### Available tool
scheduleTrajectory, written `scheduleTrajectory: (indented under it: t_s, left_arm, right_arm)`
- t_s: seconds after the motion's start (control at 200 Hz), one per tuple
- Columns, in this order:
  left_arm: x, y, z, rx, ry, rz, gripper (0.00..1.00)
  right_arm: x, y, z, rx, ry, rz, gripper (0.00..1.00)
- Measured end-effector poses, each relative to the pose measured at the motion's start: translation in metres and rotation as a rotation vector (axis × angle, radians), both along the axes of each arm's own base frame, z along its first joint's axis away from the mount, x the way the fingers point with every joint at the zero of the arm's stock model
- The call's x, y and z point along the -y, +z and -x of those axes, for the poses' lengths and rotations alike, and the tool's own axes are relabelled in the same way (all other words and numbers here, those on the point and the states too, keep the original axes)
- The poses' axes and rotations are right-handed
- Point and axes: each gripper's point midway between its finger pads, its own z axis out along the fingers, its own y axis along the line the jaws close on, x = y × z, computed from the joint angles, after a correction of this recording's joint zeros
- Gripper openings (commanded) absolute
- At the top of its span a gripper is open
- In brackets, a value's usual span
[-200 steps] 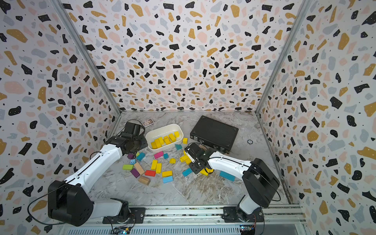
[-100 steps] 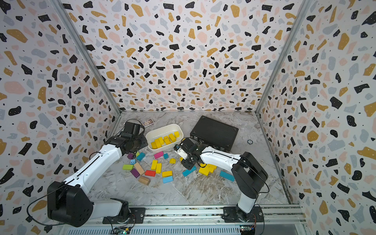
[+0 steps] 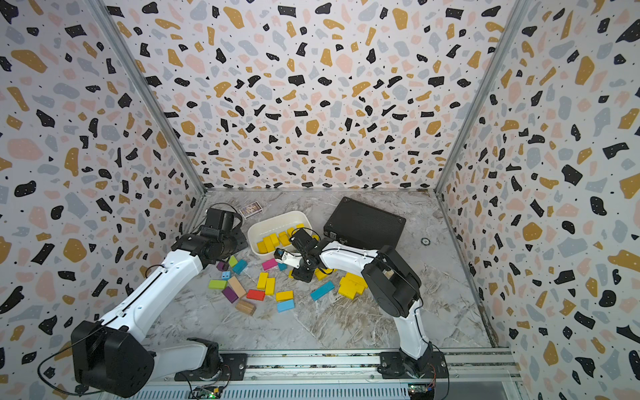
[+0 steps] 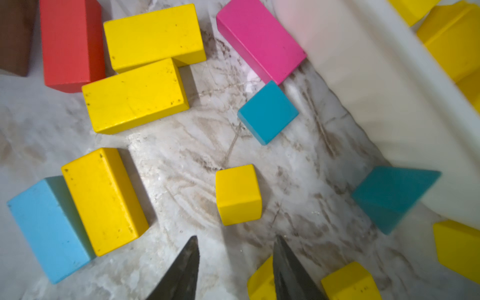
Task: Pick out the yellow building blocks
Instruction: Pick up the building block from the center of the board.
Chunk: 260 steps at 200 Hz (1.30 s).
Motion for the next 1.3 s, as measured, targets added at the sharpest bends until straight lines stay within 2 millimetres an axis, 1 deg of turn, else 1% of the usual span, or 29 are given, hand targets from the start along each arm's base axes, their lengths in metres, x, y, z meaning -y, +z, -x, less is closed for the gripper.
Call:
scheduleTrajectory:
  t_s: [0.235, 0.325, 0.375, 0.486, 0.656, 0.871, 0.936, 0.976, 1.076, 1.146, 1.221, 1.301]
  left_arm:
    - [-0.003, 0.003, 0.001, 0.008, 0.011, -0.013, 0.46]
    - [-0.004, 0.001, 0.002, 0.004, 0.012, -0.014, 0.46]
    - [-0.004, -0.001, 0.003, -0.001, 0.014, -0.014, 0.46]
    - [-0.004, -0.004, 0.004, -0.007, 0.014, -0.015, 0.46]
    - [-0.004, -0.004, 0.004, -0.009, 0.014, -0.016, 0.46]
    - [-0.005, -0.004, 0.004, -0.008, 0.018, -0.018, 0.47]
    - [-0.006, -0.004, 0.004, -0.006, 0.023, -0.02, 0.47]
    - [-0.006, -0.004, 0.004, -0.005, 0.026, -0.021, 0.47]
    - [-0.008, -0.004, 0.006, -0.004, 0.036, -0.021, 0.48]
    - [-0.008, -0.004, 0.007, -0.002, 0.043, -0.015, 0.48]
    - [-0.008, -0.007, 0.008, -0.007, 0.048, -0.012, 0.48]
    - [-0.008, -0.009, 0.009, -0.013, 0.05, -0.008, 0.48]
  right_arm:
    - [-0.013, -0.014, -0.006, -0.016, 0.028, 0.004, 0.48]
    - [-0.016, -0.02, -0.006, -0.03, 0.033, 0.005, 0.47]
    - [-0.018, -0.02, -0.006, -0.035, 0.036, 0.0, 0.45]
    - [-0.02, -0.019, -0.005, -0.044, 0.04, -0.004, 0.4]
    - [-0.021, -0.019, -0.004, -0.055, 0.043, -0.002, 0.24]
    - [-0.022, -0.012, -0.007, -0.052, 0.034, -0.004, 0.21]
    - [-0.022, -0.004, -0.01, -0.04, 0.019, -0.014, 0.2]
    - [-0.021, 0.005, -0.013, -0.026, 0.003, -0.032, 0.2]
    - [-0.019, 0.039, -0.024, 0.034, -0.055, -0.102, 0.19]
    - [-0.013, 0.069, -0.04, 0.089, -0.135, -0.163, 0.19]
    - [-0.007, 0.096, -0.062, 0.146, -0.234, -0.218, 0.19]
    - [0.002, 0.108, -0.082, 0.184, -0.338, -0.237, 0.19]
